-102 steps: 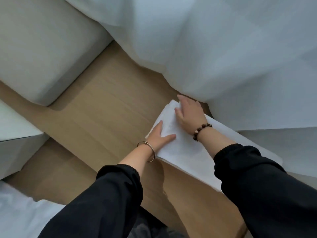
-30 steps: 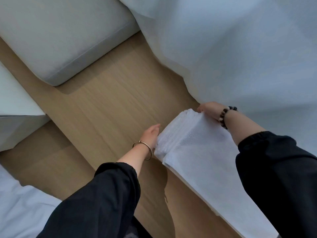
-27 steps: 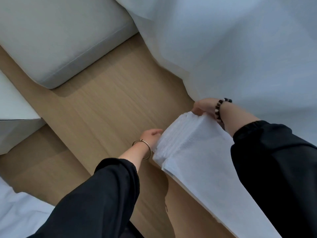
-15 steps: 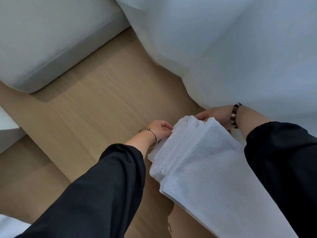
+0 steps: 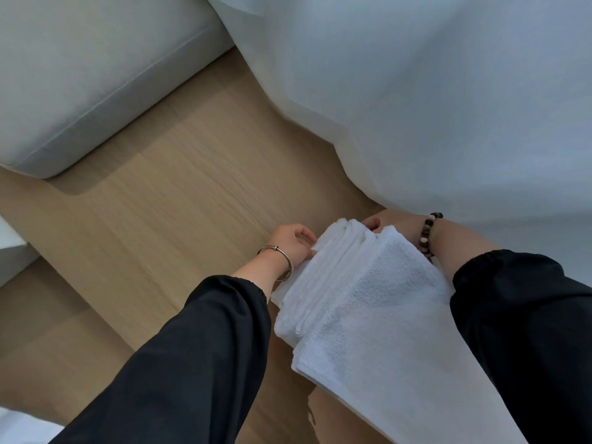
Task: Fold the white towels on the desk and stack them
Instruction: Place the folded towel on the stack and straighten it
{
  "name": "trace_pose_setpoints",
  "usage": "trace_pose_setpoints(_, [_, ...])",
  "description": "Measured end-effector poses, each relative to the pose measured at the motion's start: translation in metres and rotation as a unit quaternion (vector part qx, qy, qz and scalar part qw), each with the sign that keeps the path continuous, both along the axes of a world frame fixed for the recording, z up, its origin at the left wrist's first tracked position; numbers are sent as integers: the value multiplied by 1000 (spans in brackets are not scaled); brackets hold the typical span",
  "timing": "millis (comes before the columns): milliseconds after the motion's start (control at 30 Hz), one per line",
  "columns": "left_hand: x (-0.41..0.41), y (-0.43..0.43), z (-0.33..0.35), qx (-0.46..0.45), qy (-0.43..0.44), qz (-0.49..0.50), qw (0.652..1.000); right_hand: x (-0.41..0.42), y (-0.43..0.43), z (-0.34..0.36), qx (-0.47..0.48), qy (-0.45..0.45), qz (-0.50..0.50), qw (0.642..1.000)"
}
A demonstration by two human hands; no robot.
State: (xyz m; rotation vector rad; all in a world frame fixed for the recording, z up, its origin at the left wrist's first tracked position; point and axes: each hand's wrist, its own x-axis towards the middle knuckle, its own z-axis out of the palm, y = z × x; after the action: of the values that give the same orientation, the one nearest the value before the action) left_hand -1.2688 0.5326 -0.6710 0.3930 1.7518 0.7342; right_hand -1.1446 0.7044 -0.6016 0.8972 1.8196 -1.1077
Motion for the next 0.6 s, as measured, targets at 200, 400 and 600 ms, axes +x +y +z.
trace_pose_setpoints(200, [6, -3, -4, -6, 24, 44, 999, -3, 0, 4, 12, -3, 1, 1000])
trace_pose_setpoints(400, [13, -8, 5, 5, 42, 31, 999, -6, -4, 16, -19, -7, -26, 999])
trace_pose_setpoints(600, [15, -29, 47, 72, 22, 18, 997, -19, -11, 62, -22, 131, -217, 967])
